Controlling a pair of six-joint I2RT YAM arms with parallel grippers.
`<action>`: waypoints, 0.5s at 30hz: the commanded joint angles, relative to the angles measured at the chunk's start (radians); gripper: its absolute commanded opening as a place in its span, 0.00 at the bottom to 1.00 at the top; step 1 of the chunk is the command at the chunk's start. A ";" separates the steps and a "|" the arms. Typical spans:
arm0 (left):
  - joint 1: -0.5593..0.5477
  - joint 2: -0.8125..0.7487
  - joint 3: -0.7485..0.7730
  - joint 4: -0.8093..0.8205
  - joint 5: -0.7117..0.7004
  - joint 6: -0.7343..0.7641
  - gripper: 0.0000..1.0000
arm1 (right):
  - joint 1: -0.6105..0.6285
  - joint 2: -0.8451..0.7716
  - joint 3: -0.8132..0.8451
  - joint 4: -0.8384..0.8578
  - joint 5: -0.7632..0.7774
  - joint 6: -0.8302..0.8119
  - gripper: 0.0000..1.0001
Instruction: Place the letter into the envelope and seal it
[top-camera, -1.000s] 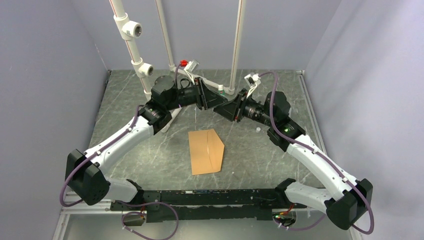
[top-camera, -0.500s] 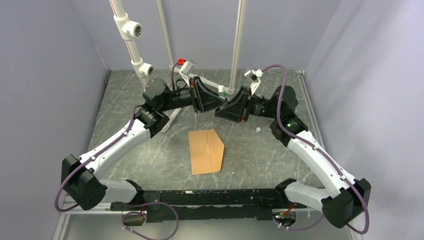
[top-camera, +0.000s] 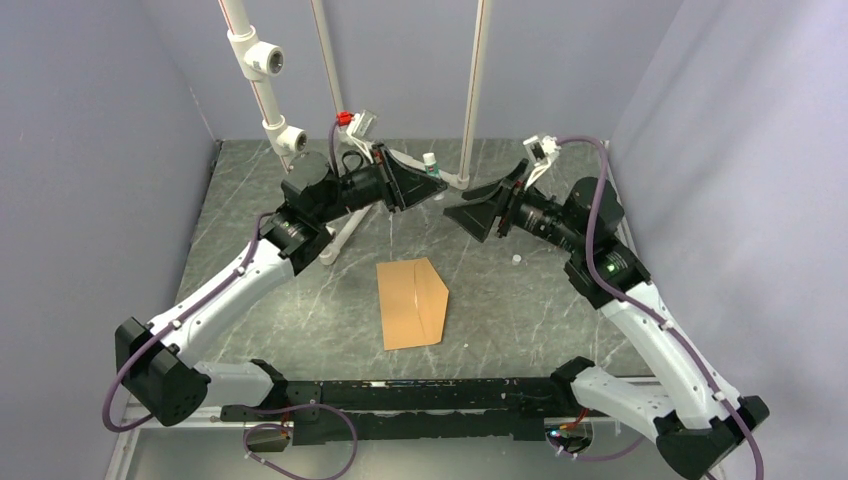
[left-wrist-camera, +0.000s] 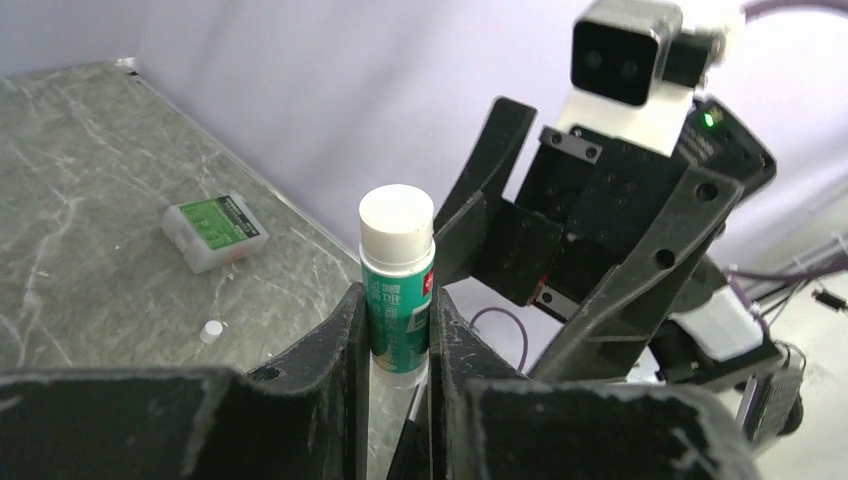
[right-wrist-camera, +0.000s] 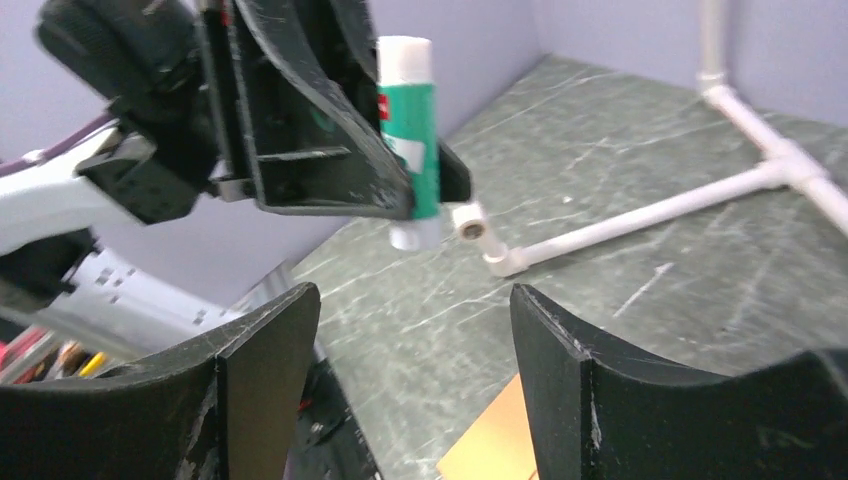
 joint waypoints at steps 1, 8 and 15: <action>0.002 -0.030 0.111 -0.091 -0.107 -0.040 0.02 | 0.040 -0.069 -0.035 0.055 0.350 -0.017 0.72; 0.002 -0.024 0.140 -0.144 -0.162 -0.098 0.02 | 0.091 -0.022 -0.004 0.105 0.347 0.008 0.69; 0.002 -0.011 0.137 -0.142 -0.160 -0.122 0.02 | 0.139 0.044 0.026 0.230 0.353 0.049 0.66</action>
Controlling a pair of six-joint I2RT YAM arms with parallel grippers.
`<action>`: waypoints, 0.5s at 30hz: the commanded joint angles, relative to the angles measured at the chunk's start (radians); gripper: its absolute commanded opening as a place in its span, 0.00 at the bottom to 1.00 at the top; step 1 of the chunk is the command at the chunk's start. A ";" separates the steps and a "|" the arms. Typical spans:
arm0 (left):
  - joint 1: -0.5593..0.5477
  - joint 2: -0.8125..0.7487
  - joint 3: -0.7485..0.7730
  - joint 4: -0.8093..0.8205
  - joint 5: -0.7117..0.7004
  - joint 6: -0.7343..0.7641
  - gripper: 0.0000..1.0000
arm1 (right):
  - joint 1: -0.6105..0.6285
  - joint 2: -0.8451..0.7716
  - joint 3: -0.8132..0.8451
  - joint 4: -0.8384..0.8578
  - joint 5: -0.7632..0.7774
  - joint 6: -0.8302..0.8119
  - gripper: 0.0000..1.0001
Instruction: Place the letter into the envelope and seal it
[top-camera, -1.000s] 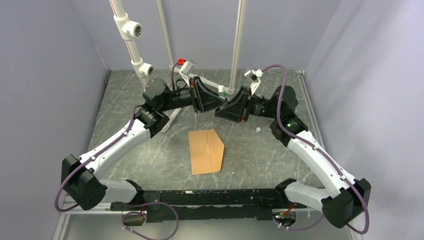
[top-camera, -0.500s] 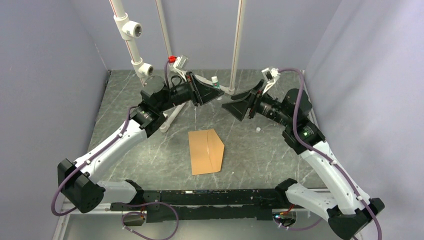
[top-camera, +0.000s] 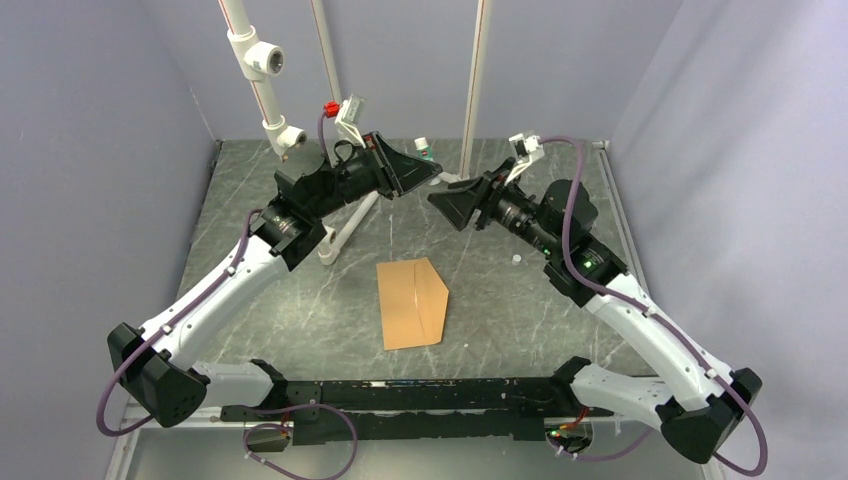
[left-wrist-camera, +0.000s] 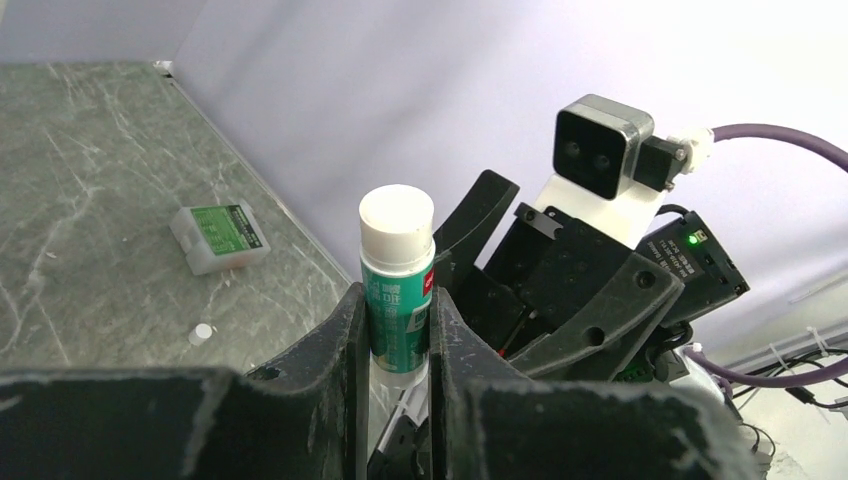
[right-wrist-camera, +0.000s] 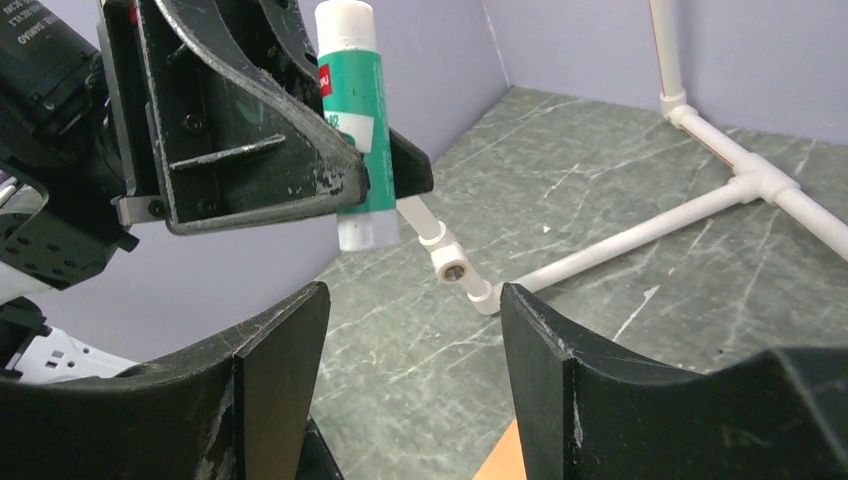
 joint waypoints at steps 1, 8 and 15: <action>0.002 -0.007 0.030 0.013 -0.017 -0.028 0.03 | 0.012 0.022 0.064 0.143 0.016 0.039 0.65; 0.002 -0.005 0.045 -0.009 -0.004 -0.027 0.02 | 0.012 0.069 0.094 0.145 0.012 0.106 0.45; 0.002 -0.014 0.048 0.015 0.011 -0.034 0.02 | 0.011 0.078 0.074 0.173 -0.031 0.157 0.11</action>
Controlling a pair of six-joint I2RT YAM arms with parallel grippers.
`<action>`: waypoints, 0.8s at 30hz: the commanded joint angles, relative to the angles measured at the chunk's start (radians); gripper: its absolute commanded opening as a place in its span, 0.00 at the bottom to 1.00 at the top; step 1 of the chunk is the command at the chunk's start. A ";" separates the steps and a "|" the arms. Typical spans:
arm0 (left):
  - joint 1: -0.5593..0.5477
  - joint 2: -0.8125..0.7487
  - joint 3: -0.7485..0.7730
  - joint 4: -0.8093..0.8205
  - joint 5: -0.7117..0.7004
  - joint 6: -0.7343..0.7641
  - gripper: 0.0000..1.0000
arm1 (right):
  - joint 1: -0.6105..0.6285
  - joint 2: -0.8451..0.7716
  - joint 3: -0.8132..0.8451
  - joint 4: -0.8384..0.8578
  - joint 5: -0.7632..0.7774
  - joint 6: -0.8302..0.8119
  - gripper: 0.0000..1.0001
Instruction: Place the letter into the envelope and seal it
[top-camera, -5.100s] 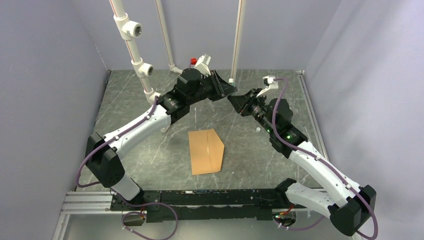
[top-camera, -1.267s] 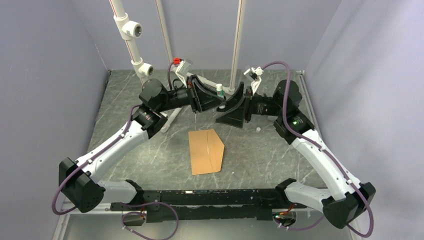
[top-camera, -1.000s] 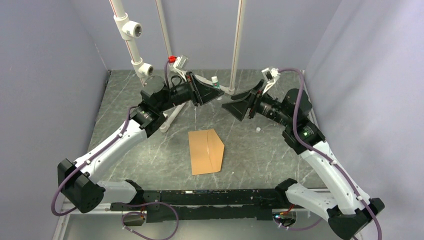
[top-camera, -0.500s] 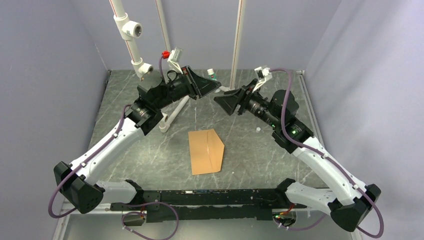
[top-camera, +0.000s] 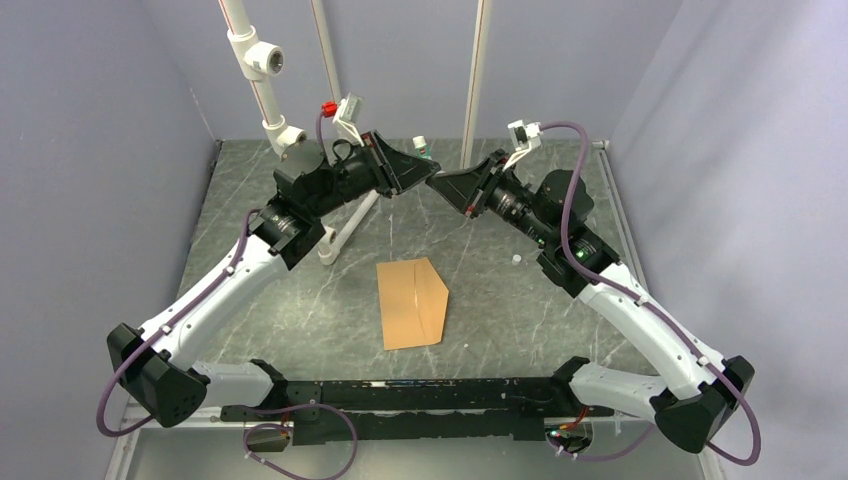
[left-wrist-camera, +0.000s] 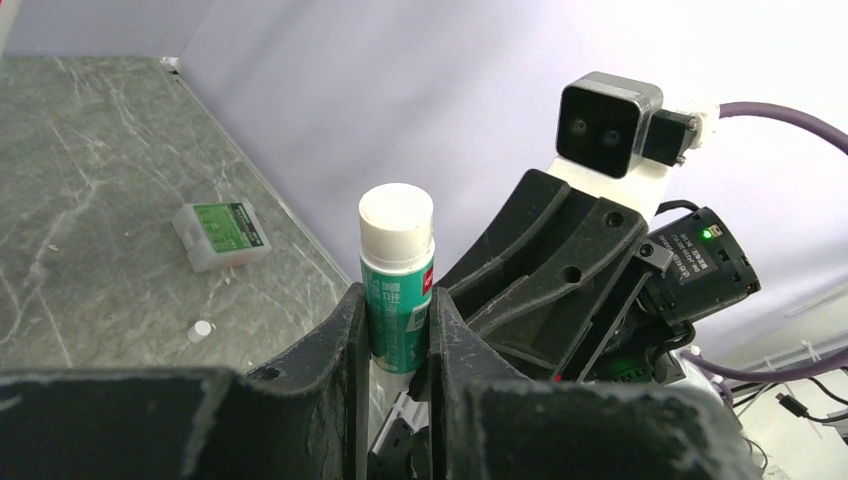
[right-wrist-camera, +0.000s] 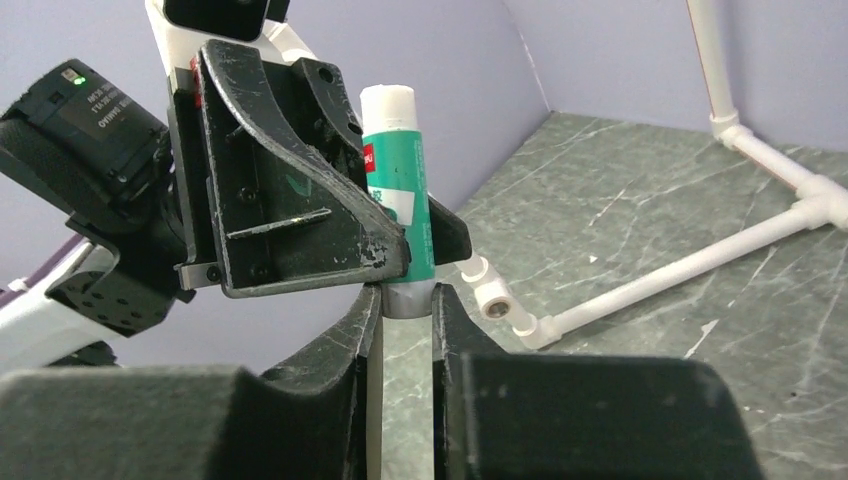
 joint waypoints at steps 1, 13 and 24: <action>-0.002 -0.014 0.045 0.040 0.025 -0.019 0.02 | -0.001 -0.004 0.024 0.081 -0.029 0.051 0.05; 0.000 -0.099 -0.049 0.222 0.242 0.233 0.02 | -0.254 0.056 -0.166 0.906 -0.764 0.647 0.00; 0.000 -0.084 -0.021 0.210 0.276 0.207 0.03 | -0.238 -0.038 -0.080 0.280 -0.737 0.196 0.74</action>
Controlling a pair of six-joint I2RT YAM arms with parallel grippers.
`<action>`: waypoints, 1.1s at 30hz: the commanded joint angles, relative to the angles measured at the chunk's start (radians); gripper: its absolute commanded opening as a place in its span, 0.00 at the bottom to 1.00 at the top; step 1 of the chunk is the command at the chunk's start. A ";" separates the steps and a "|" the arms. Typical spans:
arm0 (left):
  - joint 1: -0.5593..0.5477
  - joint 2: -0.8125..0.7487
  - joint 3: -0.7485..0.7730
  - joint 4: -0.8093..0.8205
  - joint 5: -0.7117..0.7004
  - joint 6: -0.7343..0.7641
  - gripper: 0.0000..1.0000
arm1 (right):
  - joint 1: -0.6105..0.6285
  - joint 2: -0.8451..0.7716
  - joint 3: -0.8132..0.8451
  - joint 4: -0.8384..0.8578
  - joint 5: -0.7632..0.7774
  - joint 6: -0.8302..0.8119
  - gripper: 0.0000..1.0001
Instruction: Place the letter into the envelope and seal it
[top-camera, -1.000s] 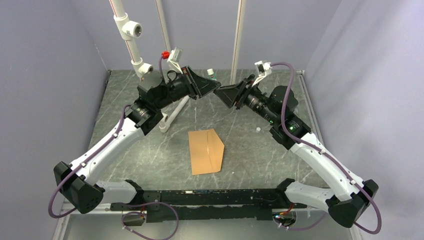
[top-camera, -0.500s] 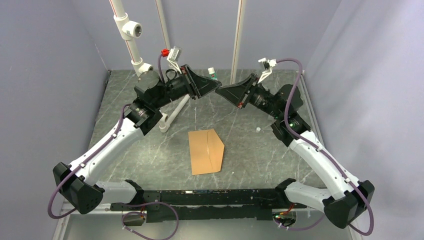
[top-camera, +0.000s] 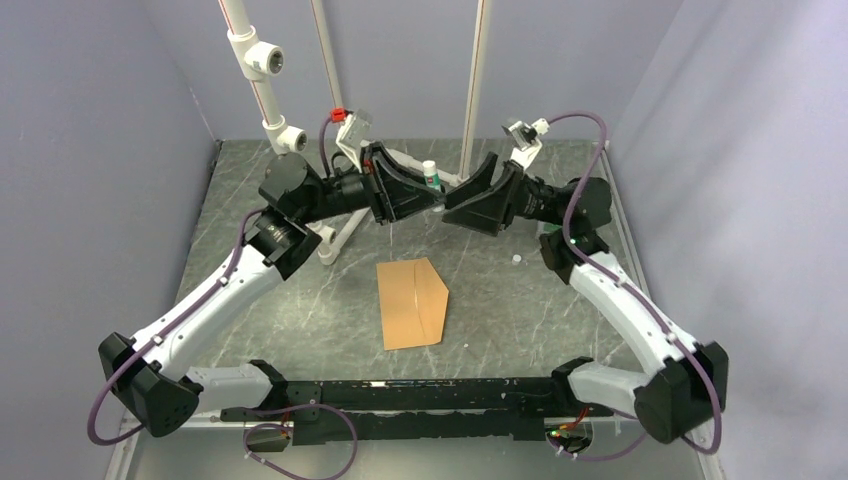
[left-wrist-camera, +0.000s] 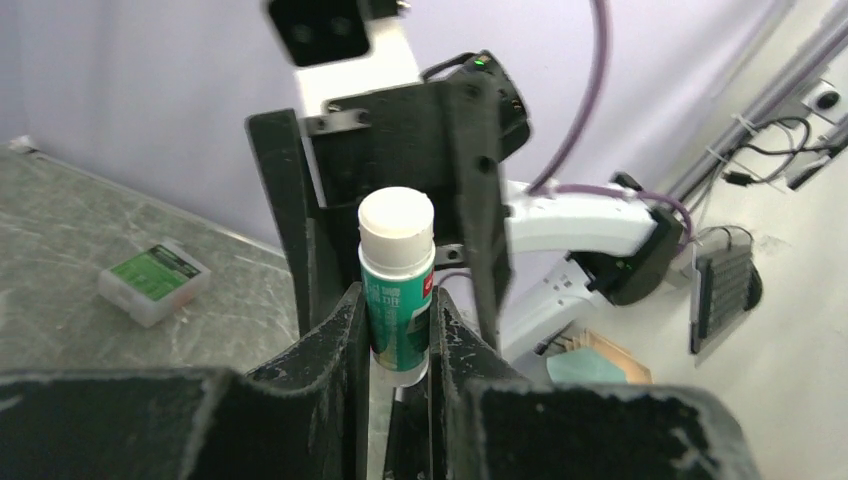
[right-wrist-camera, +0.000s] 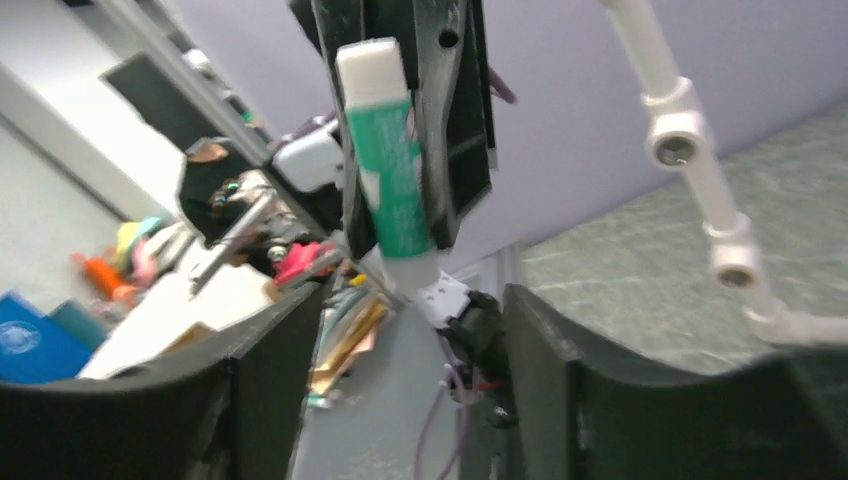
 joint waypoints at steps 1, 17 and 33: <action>0.022 -0.027 0.022 0.001 -0.109 0.002 0.03 | 0.029 -0.193 0.107 -0.686 0.188 -0.590 0.87; 0.022 0.084 0.114 -0.171 -0.255 -0.204 0.02 | 0.343 -0.200 0.239 -1.055 1.142 -1.037 0.65; 0.021 0.094 0.104 -0.158 -0.211 -0.194 0.02 | 0.363 -0.142 0.281 -0.987 1.075 -0.975 0.42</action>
